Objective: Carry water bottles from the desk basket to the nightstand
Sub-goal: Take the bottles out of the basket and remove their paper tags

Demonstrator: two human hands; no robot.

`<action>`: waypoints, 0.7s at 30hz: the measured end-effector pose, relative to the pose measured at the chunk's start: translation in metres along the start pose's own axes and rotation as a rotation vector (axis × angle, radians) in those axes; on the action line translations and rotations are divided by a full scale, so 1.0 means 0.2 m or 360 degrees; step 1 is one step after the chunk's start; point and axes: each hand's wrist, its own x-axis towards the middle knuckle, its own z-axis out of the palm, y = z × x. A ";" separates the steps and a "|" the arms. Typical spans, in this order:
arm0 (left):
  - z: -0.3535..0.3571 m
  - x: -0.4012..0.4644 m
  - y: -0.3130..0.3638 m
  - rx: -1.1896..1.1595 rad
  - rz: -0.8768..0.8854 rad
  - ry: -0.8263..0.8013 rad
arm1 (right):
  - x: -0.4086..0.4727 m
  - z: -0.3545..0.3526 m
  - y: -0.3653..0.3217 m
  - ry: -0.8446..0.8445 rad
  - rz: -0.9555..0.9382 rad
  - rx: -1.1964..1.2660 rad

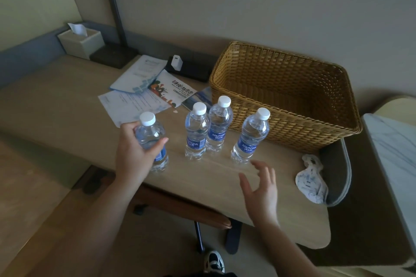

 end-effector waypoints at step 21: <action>-0.02 0.07 0.00 -0.0173 -0.0123 -0.0252 | 0.41 0.52 -0.58 -0.0243 -0.0263 0.0175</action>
